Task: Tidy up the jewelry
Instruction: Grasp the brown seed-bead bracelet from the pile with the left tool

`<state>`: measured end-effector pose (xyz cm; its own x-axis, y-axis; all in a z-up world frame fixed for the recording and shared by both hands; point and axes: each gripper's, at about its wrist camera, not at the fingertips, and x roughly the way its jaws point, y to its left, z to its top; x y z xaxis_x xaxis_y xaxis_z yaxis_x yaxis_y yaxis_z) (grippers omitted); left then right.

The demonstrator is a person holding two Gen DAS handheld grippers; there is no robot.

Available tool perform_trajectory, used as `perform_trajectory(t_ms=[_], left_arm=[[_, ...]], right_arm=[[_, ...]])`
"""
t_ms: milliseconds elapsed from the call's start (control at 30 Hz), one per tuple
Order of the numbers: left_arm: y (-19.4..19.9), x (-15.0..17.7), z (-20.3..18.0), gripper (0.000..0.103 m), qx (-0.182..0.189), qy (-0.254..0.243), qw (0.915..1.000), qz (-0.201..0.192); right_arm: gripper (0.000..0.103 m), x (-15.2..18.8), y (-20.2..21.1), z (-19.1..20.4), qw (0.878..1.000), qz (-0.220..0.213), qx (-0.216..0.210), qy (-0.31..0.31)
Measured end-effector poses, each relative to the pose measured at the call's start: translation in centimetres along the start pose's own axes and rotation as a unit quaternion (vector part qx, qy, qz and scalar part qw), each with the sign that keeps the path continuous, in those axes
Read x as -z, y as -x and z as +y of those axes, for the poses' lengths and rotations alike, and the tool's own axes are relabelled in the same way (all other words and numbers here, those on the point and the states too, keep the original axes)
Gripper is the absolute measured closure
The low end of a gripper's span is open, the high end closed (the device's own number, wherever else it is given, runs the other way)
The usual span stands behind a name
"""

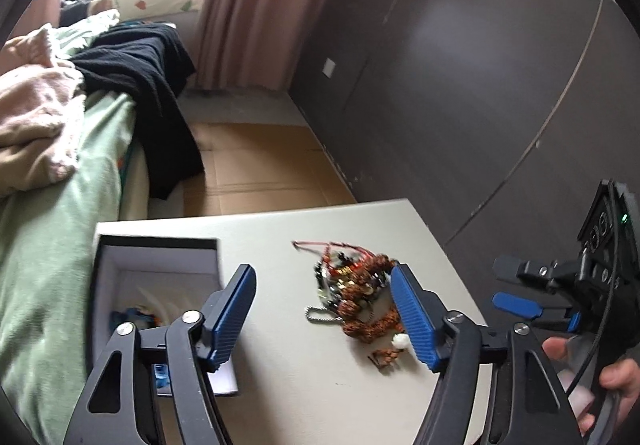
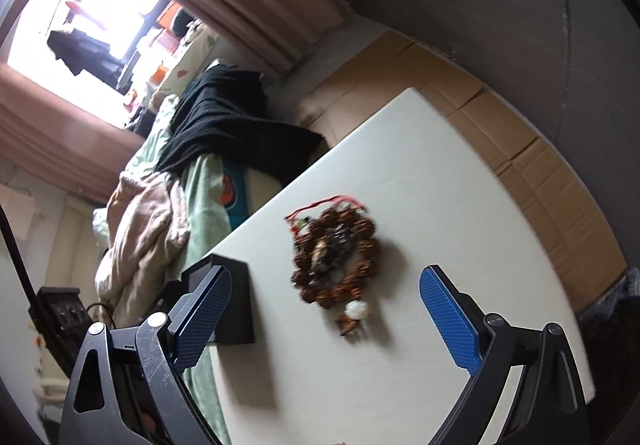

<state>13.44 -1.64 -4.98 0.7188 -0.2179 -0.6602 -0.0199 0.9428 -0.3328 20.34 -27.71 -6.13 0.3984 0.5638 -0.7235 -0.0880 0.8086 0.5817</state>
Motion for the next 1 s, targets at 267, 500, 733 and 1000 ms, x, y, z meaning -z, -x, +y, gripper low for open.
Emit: perform_trajectory(t_ms=[267, 500, 733, 1000], left_arm=[[-3.6, 1.2, -3.1, 0.048, -0.005, -0.039, 0.9985, 0.038], [-6.9, 2.0, -3.8, 0.052, -0.022, -0.052, 0.996, 0.069], [-9.3, 2.5, -3.6, 0.062, -0.035, -0.048, 0.9942, 0.09], [-9.7, 2.9, -3.5, 0.083, -0.026, -0.047, 0.993, 0.105]], right_arm=[[0.007, -0.8, 0.9, -2.3, 1.0, -0.006, 0.009, -0.025], [0.007, -1.2, 1.1, -4.0, 0.999, -0.003, 0.009, -0.046], [0.007, -1.4, 0.6, -4.1, 0.999, 0.005, 0.009, -0.046], [0.007, -1.2, -0.3, -3.7, 0.999, 0.017, 0.009, -0.04]])
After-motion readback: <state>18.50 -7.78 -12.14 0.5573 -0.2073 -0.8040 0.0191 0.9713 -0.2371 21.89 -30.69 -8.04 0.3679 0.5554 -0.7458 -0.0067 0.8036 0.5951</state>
